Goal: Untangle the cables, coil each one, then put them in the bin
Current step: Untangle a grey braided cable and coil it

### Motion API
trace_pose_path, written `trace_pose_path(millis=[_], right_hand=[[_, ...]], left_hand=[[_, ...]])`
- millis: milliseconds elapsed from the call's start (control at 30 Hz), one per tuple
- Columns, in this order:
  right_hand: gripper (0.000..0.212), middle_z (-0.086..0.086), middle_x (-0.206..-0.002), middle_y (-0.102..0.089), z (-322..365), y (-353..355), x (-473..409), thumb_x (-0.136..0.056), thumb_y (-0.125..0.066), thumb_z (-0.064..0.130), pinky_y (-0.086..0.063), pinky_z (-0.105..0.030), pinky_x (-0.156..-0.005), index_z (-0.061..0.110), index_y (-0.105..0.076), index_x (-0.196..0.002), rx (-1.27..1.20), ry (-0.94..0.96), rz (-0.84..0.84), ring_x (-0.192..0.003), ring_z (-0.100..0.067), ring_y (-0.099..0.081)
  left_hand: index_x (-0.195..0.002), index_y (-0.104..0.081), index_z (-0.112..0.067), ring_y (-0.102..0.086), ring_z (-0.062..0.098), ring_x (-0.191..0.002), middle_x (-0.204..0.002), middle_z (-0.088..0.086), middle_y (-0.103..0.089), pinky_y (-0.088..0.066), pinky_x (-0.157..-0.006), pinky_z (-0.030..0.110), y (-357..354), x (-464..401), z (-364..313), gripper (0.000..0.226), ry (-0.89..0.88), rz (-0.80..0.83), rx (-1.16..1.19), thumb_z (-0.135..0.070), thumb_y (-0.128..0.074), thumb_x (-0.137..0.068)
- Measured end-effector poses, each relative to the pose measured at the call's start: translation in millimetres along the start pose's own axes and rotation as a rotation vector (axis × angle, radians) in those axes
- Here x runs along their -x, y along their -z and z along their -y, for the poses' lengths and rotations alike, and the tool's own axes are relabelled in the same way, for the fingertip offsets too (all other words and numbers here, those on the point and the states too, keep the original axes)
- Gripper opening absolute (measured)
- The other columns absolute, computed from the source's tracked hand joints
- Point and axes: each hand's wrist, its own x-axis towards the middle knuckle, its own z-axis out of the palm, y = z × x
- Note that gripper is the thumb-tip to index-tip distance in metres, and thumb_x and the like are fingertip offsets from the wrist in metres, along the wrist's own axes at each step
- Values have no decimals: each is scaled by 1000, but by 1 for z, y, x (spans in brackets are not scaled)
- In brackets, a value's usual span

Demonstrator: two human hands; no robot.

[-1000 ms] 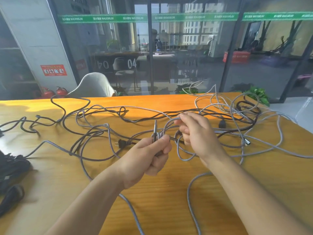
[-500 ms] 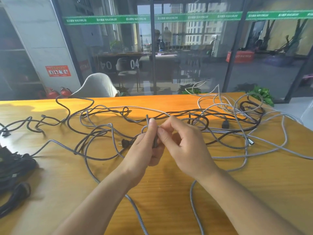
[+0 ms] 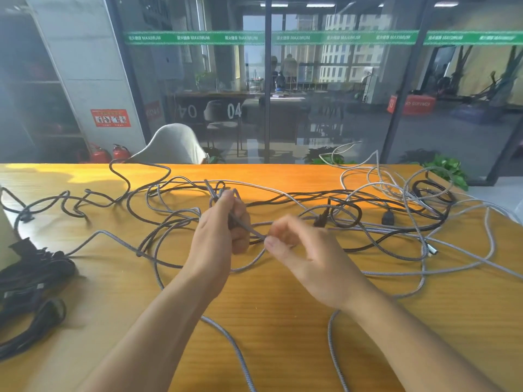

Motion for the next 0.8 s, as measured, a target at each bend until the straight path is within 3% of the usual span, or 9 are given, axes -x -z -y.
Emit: trace_pose_path(millis=[67,133,233,333,433,500,600,667,800], right_hand=[[17,14,-94,-69,-2,1,0,-108,-55,37,-48,-31,-90,25,-66,-104,108,-11,206,-100,-8,-63],[20,10,-93,-71,0,-1,2,-110,-51,30,-48,-32,-91,24,-69,-108,64,-17,352,-98,-9,-64],[22,-2,-89,-72,7,-2,3,-111,-49,20,-49,-23,-83,18,-70,-117,-84,-37,458,-89,-13,-65],[23,-9,-89,-69,6,-5,4,-111,-48,17,-50,-28,-80,16,-70,-120,-129,-41,493,-78,-17,-63],[26,-5,-84,-64,0,-7,4,-112,-46,24,-46,-24,-71,18,-72,-113,-42,-55,532,-71,-14,-58],[31,2,-75,-58,-4,-5,2,-111,-47,35,-40,-19,-64,20,-73,-105,31,-76,548,-65,-4,-51],[40,0,-66,-52,-17,9,-4,-105,-50,53,-34,-14,-60,24,-74,-92,197,-125,565,-57,-4,-44],[45,-4,-69,-55,-27,23,-6,-98,-53,65,-33,-19,-61,27,-74,-87,228,-169,532,-61,-9,-45],[47,4,-83,-69,-43,57,-8,-86,-56,78,-52,-47,-81,35,-74,-89,296,-265,424,-81,-22,-63]], left_hand=[[-70,-43,-22,-17,17,-55,-62,0,-26,-13,-52,31,7,-4,-2,42,-14,-9,-9,-38,-41,-109],[-72,-41,-22,-24,19,-55,-62,1,-30,-16,-56,35,9,-5,-3,42,-30,5,-53,-43,-39,-109],[-71,-42,-22,-40,25,-58,-61,7,-48,-33,-61,36,7,-2,-6,47,-57,41,-76,-44,-35,-111],[-75,-42,-20,-45,27,-56,-62,9,-50,-39,-63,36,2,4,-12,46,4,137,46,-45,-32,-112],[-78,-37,-18,-35,19,-45,-55,1,-36,-33,-52,29,-2,9,-15,42,120,282,234,-45,-34,-111],[-76,-38,-20,-26,10,-38,-51,-7,-28,-21,-47,26,-1,10,-16,42,178,382,318,-44,-35,-110],[-73,-41,-22,-22,4,-36,-47,-12,-27,-15,-43,26,5,8,-16,43,209,507,368,-44,-36,-109],[-72,-41,-23,-18,6,-37,-45,-14,-30,-15,-43,26,8,7,-18,41,224,558,364,-44,-37,-108],[-71,-41,-23,-17,9,-39,-44,-15,-34,-15,-42,25,13,6,-21,42,273,633,376,-45,-38,-106]])
